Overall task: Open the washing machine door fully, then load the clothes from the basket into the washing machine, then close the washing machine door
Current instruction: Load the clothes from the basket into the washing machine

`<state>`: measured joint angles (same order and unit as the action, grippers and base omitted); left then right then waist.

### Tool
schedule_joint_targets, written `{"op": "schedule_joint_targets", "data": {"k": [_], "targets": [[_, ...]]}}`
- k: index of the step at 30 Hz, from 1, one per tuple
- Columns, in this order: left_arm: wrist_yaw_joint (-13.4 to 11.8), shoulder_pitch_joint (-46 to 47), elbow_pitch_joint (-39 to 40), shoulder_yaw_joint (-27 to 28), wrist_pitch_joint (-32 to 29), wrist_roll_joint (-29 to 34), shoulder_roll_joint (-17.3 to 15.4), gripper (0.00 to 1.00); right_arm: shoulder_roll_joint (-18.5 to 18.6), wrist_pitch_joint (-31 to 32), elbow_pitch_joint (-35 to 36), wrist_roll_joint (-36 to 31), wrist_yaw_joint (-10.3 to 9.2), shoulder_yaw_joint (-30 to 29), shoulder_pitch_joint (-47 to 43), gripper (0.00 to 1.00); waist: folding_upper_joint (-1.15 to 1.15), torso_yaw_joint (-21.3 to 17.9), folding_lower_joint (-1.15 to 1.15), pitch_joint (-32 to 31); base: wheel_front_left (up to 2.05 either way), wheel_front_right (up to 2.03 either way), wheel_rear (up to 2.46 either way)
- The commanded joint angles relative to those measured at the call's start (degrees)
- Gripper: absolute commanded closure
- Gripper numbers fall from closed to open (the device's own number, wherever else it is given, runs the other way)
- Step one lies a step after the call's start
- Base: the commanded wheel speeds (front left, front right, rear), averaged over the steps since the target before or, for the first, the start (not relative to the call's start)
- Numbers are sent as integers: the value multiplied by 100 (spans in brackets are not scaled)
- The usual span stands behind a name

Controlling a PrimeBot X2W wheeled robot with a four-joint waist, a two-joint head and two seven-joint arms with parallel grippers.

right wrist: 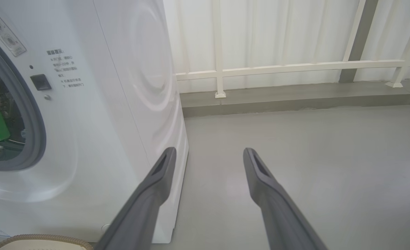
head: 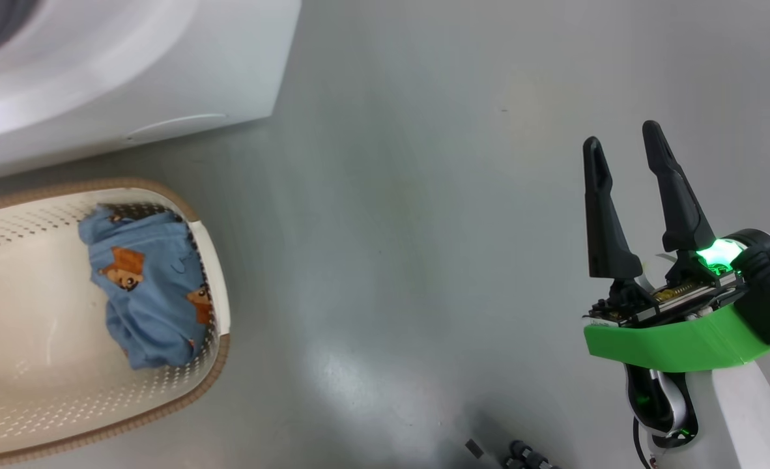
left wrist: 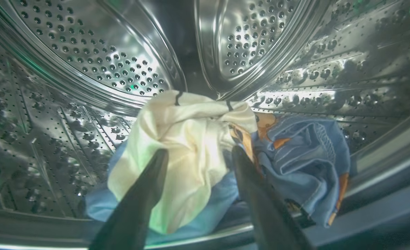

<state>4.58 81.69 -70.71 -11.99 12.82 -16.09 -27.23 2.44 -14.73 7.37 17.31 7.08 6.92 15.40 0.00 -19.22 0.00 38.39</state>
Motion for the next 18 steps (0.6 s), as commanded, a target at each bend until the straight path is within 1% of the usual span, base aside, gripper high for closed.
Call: {"op": "schedule_joint_targets", "data": {"k": [1,6,10,13,18], "targets": [[9,148,62,25,-36,46,-219,0,43,-27,128,11,41,67,25,0,0,39,0,-28,0,0,0],[56,209,-142,-42,-309,0,-82,0,43,-27,107,-7,41,54,25,0,0,150,0,-150,0,0,0],[105,96,-216,1,-342,-128,-18,0,43,-27,97,-42,41,57,12,0,0,213,0,-282,0,0,0],[137,-54,-246,75,-257,-265,33,0,43,-27,83,-84,41,35,-16,0,0,265,0,-389,0,0,0],[211,-351,-217,184,65,-484,178,0,43,-27,59,-166,41,-1,-73,0,0,373,0,-564,0,0,0]]}}
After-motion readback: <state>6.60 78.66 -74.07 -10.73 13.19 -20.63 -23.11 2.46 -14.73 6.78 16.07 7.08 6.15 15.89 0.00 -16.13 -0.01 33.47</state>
